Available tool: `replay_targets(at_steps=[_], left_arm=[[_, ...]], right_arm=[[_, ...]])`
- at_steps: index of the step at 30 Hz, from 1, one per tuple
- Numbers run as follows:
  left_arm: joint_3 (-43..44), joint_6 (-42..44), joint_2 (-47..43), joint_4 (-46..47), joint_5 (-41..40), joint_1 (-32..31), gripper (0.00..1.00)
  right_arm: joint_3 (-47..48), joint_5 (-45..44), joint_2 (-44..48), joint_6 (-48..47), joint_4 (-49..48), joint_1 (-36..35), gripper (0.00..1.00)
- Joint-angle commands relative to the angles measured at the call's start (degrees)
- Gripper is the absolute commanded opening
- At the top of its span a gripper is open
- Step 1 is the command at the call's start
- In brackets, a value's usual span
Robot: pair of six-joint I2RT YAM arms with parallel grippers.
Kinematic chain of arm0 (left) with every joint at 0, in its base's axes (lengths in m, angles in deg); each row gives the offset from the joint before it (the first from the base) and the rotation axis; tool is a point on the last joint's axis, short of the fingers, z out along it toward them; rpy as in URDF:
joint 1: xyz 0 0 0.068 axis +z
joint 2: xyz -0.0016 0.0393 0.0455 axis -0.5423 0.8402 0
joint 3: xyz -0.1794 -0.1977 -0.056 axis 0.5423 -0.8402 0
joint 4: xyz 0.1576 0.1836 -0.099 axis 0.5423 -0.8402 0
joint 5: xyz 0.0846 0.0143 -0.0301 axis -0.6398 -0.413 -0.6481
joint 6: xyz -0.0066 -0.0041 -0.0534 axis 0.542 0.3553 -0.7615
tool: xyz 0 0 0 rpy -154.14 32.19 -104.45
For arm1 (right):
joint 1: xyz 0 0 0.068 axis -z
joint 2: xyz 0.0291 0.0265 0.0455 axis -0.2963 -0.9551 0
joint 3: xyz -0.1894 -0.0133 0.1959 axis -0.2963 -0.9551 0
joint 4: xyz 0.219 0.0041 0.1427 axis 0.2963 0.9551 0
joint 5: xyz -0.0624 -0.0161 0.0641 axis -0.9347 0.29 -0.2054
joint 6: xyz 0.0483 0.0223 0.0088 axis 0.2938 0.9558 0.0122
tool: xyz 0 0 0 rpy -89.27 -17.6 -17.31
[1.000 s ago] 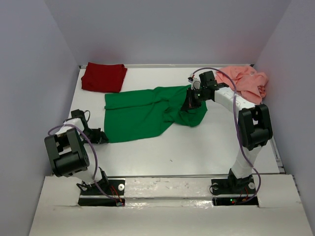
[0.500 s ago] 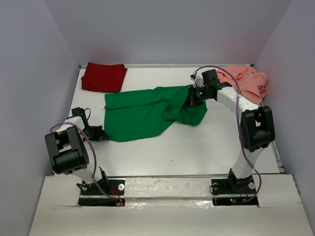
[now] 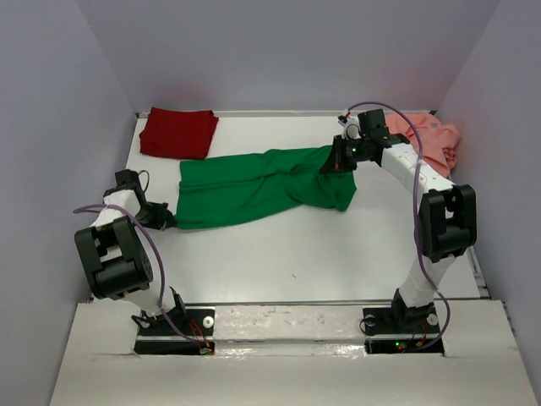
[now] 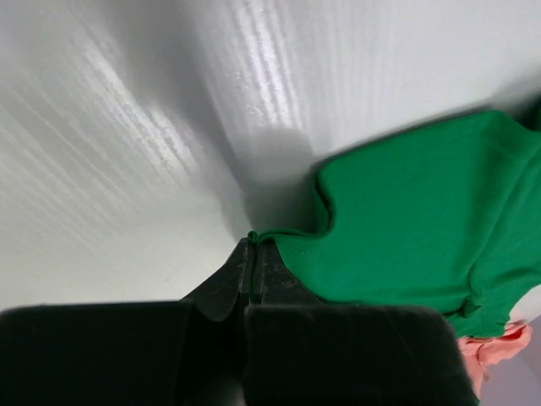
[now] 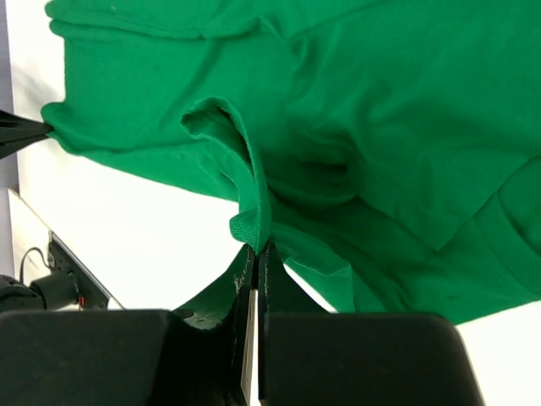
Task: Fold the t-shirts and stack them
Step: Fold the tshirt
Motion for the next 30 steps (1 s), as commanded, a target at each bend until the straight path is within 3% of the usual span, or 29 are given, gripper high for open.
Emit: replay_targets(at_steps=[1, 16, 30], left_arm=[[3.9, 1.1, -0.3, -2.1, -1.3, -0.2, 0.00], [11.0, 0.3, 4.7, -2.1, 0.2, -2.0, 0.00], [24.8, -1.3, 13.8, -4.3, -0.6, -5.5, 0.00]], right_arm=[[4.8, -0.2, 1.5, -0.4, -0.2, 0.3, 0.00], [13.3, -1.9, -2.1, -1.3, 2.7, 0.8, 0.00], [15.8, -3.1, -4.9, -2.0, 3.3, 1.9, 0.00]])
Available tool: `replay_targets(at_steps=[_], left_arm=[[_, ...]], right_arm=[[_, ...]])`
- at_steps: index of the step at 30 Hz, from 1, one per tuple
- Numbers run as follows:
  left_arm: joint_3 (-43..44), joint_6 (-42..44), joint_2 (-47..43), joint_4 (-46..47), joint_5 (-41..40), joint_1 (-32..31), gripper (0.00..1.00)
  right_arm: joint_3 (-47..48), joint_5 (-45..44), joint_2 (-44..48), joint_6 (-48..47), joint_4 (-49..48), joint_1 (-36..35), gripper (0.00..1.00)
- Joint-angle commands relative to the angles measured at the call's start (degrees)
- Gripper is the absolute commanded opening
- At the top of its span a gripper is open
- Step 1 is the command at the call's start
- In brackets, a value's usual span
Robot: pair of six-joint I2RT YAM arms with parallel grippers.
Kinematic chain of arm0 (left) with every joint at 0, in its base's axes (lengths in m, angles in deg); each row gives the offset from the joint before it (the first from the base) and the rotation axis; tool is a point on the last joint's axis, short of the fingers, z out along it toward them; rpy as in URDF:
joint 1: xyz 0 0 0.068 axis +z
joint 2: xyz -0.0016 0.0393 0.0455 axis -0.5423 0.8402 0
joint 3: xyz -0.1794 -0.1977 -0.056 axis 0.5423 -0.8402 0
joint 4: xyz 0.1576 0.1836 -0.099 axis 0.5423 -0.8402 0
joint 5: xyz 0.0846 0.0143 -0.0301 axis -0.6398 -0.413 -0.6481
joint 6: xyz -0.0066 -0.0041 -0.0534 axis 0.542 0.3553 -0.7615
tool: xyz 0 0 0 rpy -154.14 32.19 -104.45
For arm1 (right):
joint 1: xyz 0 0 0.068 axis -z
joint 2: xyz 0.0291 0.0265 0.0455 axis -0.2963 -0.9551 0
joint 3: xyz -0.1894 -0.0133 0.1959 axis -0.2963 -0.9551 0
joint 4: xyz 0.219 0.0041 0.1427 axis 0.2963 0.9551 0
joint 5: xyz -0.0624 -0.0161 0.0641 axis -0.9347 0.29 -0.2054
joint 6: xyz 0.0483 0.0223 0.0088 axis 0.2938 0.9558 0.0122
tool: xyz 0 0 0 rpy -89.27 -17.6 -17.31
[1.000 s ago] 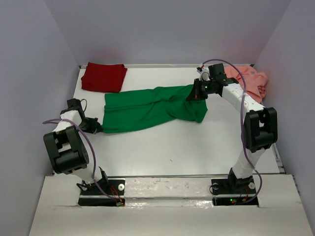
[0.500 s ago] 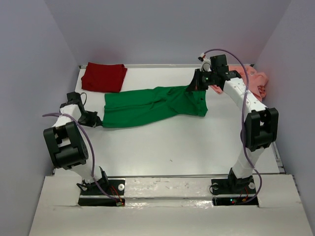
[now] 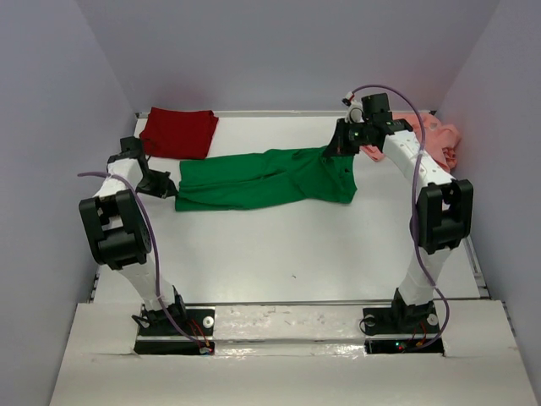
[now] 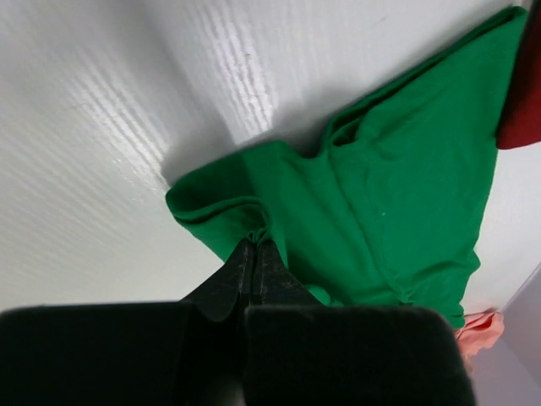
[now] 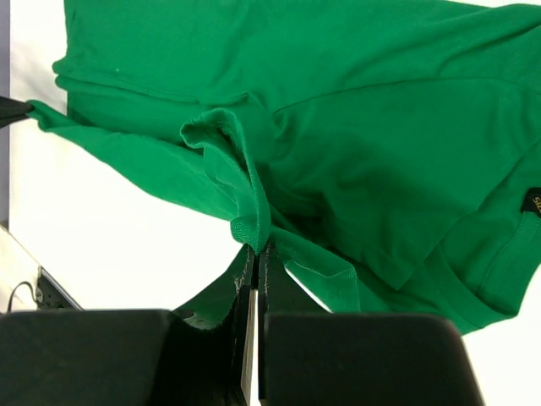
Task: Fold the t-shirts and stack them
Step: Fold the tshirt
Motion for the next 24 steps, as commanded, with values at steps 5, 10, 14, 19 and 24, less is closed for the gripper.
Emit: replay_targets(at_steps=[5, 10, 14, 19, 24], left_arm=[[7.6, -1.8, 2.8, -2.5, -0.4, -2.4, 0.00], [11.0, -1.8, 4.7, -4.0, -0.2, -3.7, 0.00], [11.7, -2.0, 5.1, -4.3, -0.3, -3.8, 0.00], [12.0, -2.1, 6.1, -4.3, -0.3, -3.8, 0.00], [13.2, -1.9, 7.3, -4.5, -0.3, -3.8, 0.00]], right_arm=[[5.1, -0.9, -1.6, -0.8, 0.1, 1.6, 0.00], [8.5, -0.7, -3.9, -0.8, 0.7, 2.2, 0.00], [10.7, -0.7, -5.5, -1.0, 1.2, 3.2, 0.00], [13.0, -0.3, -7.6, -1.0, 1.6, 3.7, 0.00], [15.5, -0.2, -10.1, -1.0, 2.0, 4.3, 0.00]])
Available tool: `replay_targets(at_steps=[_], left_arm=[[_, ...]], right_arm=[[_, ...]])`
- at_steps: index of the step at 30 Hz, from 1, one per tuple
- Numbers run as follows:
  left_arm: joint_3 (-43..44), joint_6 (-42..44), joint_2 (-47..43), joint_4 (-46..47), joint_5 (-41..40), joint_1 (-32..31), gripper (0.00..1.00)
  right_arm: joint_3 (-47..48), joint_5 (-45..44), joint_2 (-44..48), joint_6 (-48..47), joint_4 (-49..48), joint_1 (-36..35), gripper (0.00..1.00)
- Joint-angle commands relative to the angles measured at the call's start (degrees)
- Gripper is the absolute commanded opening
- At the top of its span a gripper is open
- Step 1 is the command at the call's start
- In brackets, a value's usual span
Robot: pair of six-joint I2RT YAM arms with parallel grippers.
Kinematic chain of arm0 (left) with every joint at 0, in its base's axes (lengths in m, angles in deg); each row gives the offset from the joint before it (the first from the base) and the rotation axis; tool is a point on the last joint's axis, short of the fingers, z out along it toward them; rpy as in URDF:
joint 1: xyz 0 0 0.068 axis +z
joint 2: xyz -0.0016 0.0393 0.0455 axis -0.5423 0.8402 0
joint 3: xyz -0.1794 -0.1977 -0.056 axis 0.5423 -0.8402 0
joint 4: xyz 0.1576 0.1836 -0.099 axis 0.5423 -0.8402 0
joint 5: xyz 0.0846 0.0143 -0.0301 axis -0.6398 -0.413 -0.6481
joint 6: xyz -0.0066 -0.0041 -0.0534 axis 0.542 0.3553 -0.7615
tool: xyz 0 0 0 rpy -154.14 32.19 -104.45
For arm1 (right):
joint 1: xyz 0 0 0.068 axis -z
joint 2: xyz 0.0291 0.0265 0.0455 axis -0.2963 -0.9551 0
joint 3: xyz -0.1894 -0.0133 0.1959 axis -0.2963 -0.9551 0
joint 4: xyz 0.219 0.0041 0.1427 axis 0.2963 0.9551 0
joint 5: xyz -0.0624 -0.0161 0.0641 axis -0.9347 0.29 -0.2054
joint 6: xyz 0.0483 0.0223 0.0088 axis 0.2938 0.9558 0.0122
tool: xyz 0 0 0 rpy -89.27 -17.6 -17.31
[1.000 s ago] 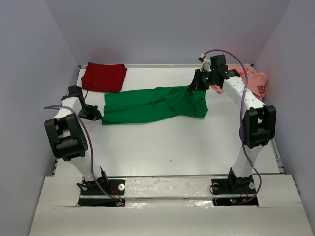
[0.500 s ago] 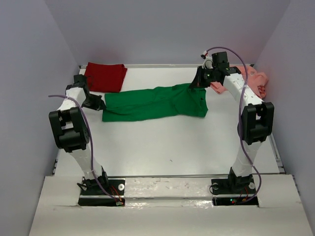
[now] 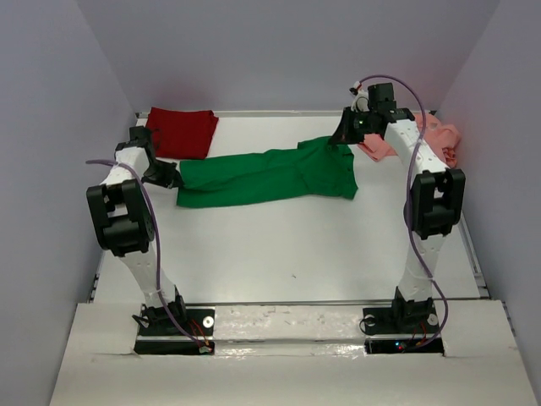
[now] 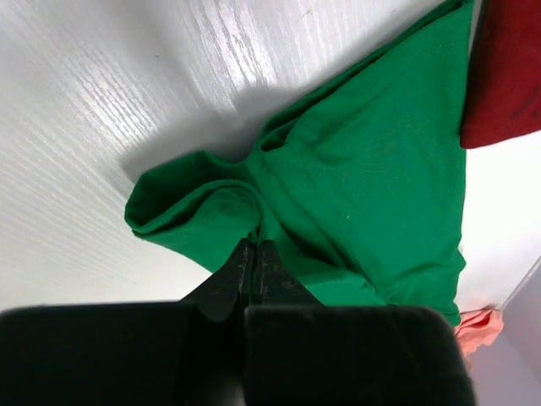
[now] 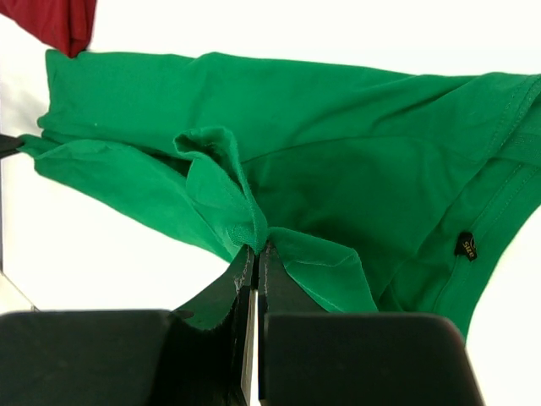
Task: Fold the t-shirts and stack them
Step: Fold the tshirt
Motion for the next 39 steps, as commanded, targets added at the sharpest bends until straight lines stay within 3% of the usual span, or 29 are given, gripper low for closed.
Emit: replay_targets(at_steps=[1, 17, 39], left_arm=[[3.2, -0.3, 0.5, -1.8, -0.2, 0.0, 0.00], [11.4, 0.3, 5.9, -4.5, -1.1, 0.0, 0.00], [14.8, 0.3, 9.6, -4.7, -1.2, 0.0, 0.00]], right_arm=[[4.5, 0.3, -1.6, -0.8, 0.2, 0.7, 0.00], [10.2, 0.4, -7.0, -0.9, 1.3, 1.7, 0.00], [19.9, -0.4, -15.3, -0.5, 2.1, 2.8, 0.00]])
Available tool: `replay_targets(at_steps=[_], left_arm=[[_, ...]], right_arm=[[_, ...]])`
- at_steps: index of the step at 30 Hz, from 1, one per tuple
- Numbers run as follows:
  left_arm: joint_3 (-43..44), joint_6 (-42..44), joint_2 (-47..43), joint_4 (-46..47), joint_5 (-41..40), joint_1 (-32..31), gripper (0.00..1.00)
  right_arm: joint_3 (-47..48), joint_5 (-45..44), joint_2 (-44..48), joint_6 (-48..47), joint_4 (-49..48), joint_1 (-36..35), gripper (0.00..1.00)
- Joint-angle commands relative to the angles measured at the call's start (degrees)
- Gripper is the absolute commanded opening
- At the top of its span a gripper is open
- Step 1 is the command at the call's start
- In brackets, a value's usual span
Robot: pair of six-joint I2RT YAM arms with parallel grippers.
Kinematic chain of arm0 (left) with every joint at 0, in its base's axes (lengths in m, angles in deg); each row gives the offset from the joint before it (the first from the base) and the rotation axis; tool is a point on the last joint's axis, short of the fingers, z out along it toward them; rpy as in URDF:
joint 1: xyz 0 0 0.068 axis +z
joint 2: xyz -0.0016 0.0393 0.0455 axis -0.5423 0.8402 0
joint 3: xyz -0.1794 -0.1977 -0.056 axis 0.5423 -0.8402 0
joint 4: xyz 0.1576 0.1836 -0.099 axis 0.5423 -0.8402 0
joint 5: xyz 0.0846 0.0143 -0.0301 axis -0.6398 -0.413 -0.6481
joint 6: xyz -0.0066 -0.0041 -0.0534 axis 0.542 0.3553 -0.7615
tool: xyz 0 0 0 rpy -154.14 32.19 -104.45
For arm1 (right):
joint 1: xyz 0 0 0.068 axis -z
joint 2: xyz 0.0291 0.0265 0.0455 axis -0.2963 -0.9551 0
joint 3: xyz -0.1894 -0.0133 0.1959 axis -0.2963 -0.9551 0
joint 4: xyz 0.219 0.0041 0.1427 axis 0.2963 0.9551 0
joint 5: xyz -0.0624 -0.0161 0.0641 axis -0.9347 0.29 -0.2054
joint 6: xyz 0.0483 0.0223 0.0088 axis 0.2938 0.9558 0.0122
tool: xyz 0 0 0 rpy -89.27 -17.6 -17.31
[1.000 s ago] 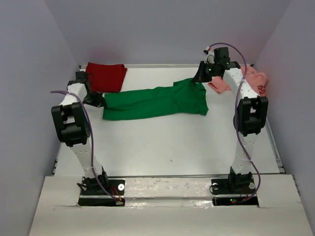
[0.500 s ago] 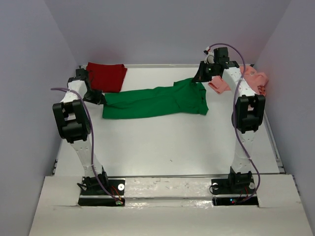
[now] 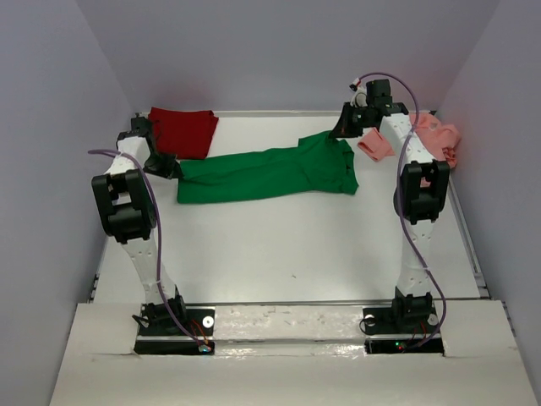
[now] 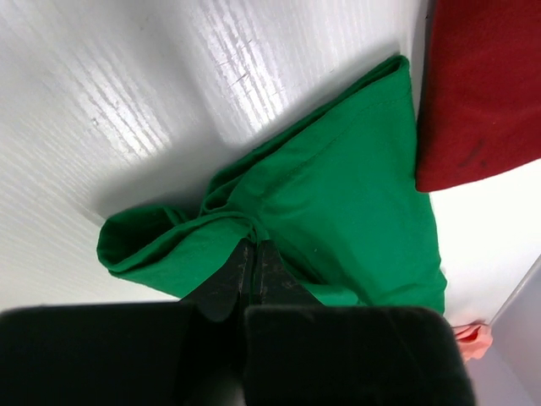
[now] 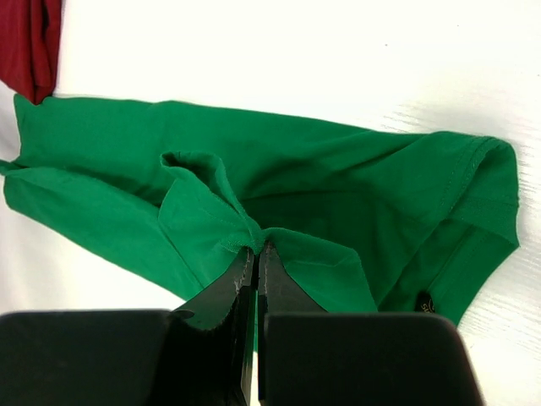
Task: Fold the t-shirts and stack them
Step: Fold the tshirt
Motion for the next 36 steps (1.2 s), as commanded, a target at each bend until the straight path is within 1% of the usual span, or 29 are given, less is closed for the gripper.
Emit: replay_targets(at_steps=[1, 14, 23, 31, 32, 33, 35, 36], left_arm=[[3.9, 0.2, 1.1, -1.6, -0.9, 0.0, 0.00], [10.2, 0.1, 4.3, -3.6, -0.9, 0.0, 0.00], [9.6, -0.5, 6.6, -0.5, 0.1, 0.0, 0.00], [8.9, 0.6, 8.0, 3.0, 1.2, -0.6, 0.00], [8.9, 0.6, 8.4, 3.6, 1.2, -0.6, 0.00], [8.6, 0.7, 8.5, 4.0, 1.4, -0.7, 0.04], [8.7, 0.8, 9.0, 4.9, 1.4, -0.7, 0.04], [8.7, 0.7, 9.1, 5.2, 1.5, -0.7, 0.08]], right_arm=[[3.6, -0.5, -0.9, -0.1, -0.7, 0.9, 0.00], [4.6, -1.1, -2.9, -0.3, -0.7, 1.9, 0.00], [5.8, -0.9, -5.7, 0.3, -2.0, 1.9, 0.00], [5.7, -1.8, -6.7, 0.5, -3.2, 1.9, 0.00], [5.5, -2.0, -6.7, 0.6, -3.5, 1.9, 0.00], [5.5, -2.1, -6.9, 0.6, -3.5, 1.9, 0.00], [5.5, -2.1, -7.2, 0.6, -3.6, 1.9, 0.00], [5.5, -2.3, -7.3, 0.6, -3.7, 1.9, 0.00]])
